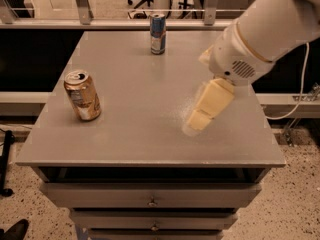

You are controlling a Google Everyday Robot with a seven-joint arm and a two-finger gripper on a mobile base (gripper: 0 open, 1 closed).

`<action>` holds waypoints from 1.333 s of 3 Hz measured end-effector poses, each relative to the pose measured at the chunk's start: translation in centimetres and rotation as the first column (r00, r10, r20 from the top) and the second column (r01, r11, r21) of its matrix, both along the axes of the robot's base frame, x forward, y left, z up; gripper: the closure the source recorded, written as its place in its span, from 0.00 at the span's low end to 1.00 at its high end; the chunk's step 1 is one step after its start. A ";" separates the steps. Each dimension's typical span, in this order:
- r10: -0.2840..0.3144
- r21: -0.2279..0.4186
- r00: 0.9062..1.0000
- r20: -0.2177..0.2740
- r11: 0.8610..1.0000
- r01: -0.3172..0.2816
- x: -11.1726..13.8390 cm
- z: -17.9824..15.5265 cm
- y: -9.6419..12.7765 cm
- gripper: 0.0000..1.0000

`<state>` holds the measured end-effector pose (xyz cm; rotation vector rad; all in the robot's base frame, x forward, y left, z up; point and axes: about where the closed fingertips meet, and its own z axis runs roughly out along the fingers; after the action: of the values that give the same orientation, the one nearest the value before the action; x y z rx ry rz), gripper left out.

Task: Knock orange can over

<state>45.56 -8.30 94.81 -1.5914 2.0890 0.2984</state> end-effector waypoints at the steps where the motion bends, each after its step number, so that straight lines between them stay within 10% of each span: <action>1: -0.031 0.107 1.000 0.001 0.994 0.031 1.5 0.7 5.0 0.00; 3: -0.016 0.203 0.998 -0.064 0.979 0.028 1.0 -0.3 7.1 0.00; 4: 0.050 0.371 0.992 -0.118 0.929 -0.003 1.1 -2.4 13.6 0.00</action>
Offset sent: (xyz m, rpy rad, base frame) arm 0.0108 0.0404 0.0038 0.0835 0.0003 -0.0140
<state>46.64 5.35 92.45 -1.4020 1.9556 0.7729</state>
